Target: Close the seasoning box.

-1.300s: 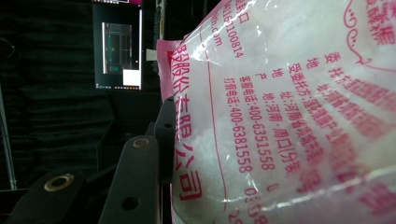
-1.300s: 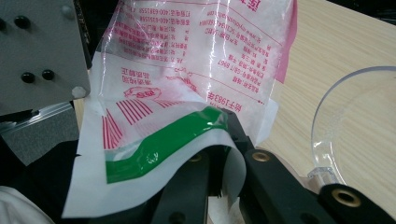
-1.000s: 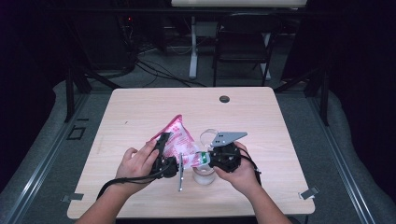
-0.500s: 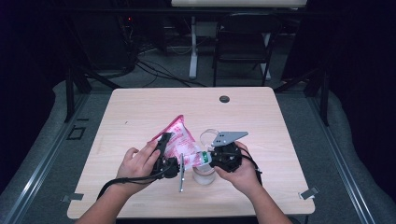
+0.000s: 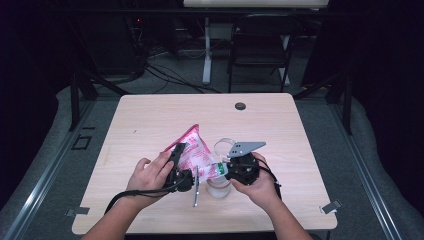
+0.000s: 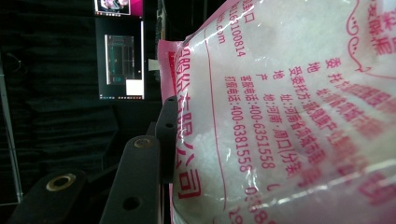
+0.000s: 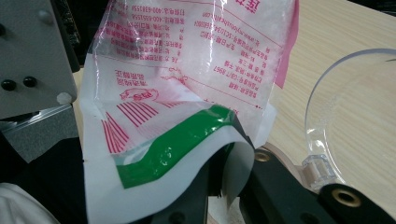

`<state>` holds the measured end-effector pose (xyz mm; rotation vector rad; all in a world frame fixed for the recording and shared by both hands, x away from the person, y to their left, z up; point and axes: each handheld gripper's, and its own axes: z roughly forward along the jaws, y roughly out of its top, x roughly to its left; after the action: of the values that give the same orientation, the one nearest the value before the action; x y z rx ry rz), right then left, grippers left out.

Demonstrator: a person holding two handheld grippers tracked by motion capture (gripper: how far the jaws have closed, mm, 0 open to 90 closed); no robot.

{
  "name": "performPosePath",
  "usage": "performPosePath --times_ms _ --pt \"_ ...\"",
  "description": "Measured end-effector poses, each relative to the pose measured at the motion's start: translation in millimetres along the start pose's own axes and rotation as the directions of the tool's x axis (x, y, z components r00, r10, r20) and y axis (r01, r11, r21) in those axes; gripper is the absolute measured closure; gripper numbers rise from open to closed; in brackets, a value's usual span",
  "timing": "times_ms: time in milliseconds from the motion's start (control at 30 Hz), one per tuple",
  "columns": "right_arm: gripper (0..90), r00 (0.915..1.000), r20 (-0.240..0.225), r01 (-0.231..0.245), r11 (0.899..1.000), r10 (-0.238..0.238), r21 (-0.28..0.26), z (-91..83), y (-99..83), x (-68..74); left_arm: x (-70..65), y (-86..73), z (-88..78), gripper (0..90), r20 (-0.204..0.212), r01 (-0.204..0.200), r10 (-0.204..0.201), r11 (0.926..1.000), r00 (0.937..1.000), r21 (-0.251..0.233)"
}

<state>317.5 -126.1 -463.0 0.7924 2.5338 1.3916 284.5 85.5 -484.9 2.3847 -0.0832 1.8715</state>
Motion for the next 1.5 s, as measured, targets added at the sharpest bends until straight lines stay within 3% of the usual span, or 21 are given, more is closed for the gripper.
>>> performPosePath --times_ms 1267,1500 --pt "90.0 1.0 0.003 -0.008 1.0 0.008 0.001 2.0 -2.7 -3.6 1.5 1.7 -0.9 63.2 -0.005 -0.018 0.018 0.9998 0.9998 -0.003" --pt "90.0 0.9999 0.002 -0.01 1.0 0.01 0.0 2.1 -2.7 -3.5 2.5 1.9 -1.1 63.3 -0.028 -0.033 0.032 0.9993 0.9991 -0.018"
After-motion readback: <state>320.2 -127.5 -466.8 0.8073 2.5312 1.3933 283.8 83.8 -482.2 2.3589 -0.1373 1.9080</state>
